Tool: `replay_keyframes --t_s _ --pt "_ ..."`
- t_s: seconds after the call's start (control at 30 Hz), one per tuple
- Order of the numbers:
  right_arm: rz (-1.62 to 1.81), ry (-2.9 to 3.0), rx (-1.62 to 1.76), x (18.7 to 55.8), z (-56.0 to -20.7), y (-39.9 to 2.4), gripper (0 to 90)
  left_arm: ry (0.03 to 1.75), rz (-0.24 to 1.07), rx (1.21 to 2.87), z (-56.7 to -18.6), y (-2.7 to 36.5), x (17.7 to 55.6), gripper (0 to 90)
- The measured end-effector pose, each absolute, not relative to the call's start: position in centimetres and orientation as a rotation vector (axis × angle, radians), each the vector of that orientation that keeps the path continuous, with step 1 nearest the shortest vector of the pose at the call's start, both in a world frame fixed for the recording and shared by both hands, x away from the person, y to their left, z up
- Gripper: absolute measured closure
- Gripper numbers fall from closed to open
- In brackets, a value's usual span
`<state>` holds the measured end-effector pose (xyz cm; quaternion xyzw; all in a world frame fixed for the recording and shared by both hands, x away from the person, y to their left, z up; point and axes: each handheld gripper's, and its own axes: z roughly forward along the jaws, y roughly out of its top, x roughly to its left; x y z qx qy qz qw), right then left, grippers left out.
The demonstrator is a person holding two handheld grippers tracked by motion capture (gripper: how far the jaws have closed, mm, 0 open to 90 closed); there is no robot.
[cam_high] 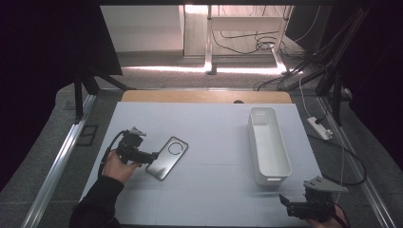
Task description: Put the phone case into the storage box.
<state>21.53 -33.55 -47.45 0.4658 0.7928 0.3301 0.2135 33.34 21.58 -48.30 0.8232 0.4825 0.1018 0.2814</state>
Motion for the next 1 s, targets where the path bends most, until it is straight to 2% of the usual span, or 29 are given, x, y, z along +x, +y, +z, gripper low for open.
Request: replay_keyframes --t_s 0.3,0.53,1.0 --pt "0.92 2.198 1.291 21.5 -47.4 -33.6 0.1 1.28 0.304 2.164 -48.1 23.0 33.1 0.1" --pt "0.917 2.201 1.293 21.5 -47.5 -33.6 0.1 1.248 0.337 2.171 -48.5 23.2 33.1 0.0" --pt "0.908 2.207 1.285 21.5 -47.5 -33.5 0.1 1.242 0.295 2.222 -51.4 22.5 33.8 0.0"
